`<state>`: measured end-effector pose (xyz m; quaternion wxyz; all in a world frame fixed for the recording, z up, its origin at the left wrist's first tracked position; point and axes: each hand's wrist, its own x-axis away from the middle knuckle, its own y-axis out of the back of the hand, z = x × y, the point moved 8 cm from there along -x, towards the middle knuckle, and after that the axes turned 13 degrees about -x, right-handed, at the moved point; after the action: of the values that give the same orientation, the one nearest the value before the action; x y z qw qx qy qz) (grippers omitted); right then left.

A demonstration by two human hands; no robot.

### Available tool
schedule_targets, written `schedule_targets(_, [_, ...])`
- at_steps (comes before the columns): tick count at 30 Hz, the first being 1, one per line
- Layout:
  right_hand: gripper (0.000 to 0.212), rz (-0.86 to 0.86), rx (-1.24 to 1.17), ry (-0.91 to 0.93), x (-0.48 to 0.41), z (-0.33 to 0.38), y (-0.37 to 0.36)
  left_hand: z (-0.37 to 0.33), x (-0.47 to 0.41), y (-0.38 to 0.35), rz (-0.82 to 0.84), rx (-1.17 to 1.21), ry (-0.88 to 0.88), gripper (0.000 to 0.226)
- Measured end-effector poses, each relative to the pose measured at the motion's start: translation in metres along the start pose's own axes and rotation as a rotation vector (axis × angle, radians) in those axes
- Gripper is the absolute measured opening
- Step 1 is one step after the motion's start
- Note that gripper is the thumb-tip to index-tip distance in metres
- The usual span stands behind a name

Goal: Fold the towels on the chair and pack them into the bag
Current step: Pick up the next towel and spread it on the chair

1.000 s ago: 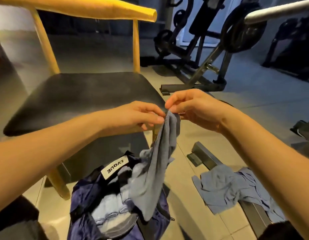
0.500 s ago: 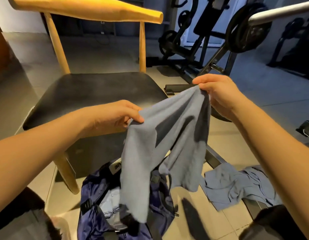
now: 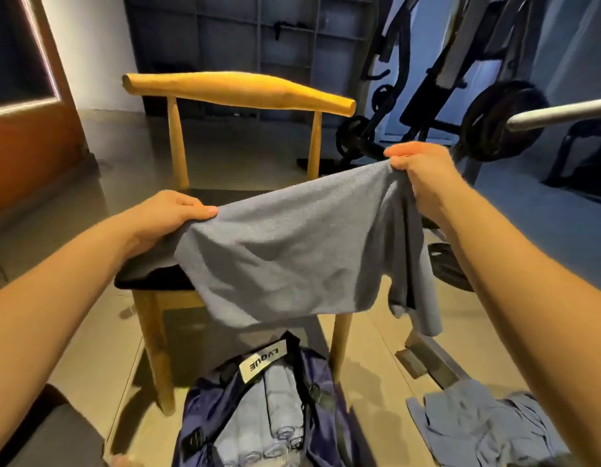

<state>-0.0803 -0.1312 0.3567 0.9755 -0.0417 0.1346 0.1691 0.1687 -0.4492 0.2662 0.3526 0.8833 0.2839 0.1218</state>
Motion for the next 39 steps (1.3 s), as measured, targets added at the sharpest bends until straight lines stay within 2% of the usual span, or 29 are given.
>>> schedule_targets(3, [0.029,-0.048,-0.066,-0.15,-0.019,-0.006,-0.038,0.015,-0.01,0.024,-0.239,0.337,0.107,0.029])
schedule_targets(6, [0.027,-0.141,-0.18,-0.207,-0.034,-0.001,-0.075,0.011,-0.011,0.043,-0.381,0.647,0.099,0.014])
schedule_targets(8, [0.009,-0.136,-0.234,-0.163,-0.041,0.015,-0.098,0.003,-0.008,0.053,-0.447,0.755,0.059,0.014])
schedule_targets(10, [0.019,-0.033,-0.236,-0.07,-0.046,0.037,-0.127,-0.003,-0.007,0.066,-0.526,0.788,0.005,0.014])
schedule_targets(13, [0.021,-0.008,-0.18,-0.01,-0.052,0.052,-0.159,-0.007,-0.011,0.077,-0.572,0.75,-0.073,0.013])
schedule_targets(15, [0.02,0.011,-0.175,-0.116,-0.051,0.032,-0.175,-0.009,-0.016,0.071,-0.551,0.634,-0.087,0.012])
schedule_targets(17, [0.025,0.127,0.002,-0.207,-0.042,-0.007,-0.185,-0.007,-0.023,0.057,-0.519,0.507,-0.079,0.013])
schedule_targets(19, [0.019,0.251,0.266,-0.198,-0.026,-0.045,-0.181,0.001,-0.033,0.044,-0.48,0.412,-0.035,0.014])
schedule_targets(21, [0.013,0.349,0.432,-0.144,-0.003,-0.07,-0.175,0.012,-0.042,0.037,-0.453,0.343,0.024,0.015])
schedule_targets(24, [0.018,0.523,0.52,-0.082,0.033,-0.094,-0.182,0.022,-0.046,0.04,-0.482,0.309,0.074,0.015])
schedule_targets(27, [0.018,0.679,0.602,0.08,0.056,-0.102,-0.212,0.029,-0.042,0.046,-0.527,0.287,0.099,0.015])
schedule_targets(29, [0.009,0.715,0.674,0.17,0.062,-0.108,-0.239,0.034,-0.04,0.045,-0.512,0.26,0.114,0.015])
schedule_targets(31, [0.021,0.743,0.809,0.271,0.065,-0.119,-0.267,0.039,-0.04,0.042,-0.471,0.239,0.127,0.015])
schedule_targets(34, [0.02,0.75,1.006,0.343,0.059,-0.132,-0.286,0.042,-0.039,0.039,-0.429,0.222,0.124,0.015])
schedule_targets(36, [0.021,0.745,0.863,0.282,0.044,-0.126,-0.279,0.043,-0.039,0.038,-0.401,0.204,0.127,0.011])
schedule_targets(39, [0.016,0.785,0.41,-0.009,0.024,-0.105,-0.244,0.037,-0.039,0.033,-0.356,0.185,0.116,0.012])
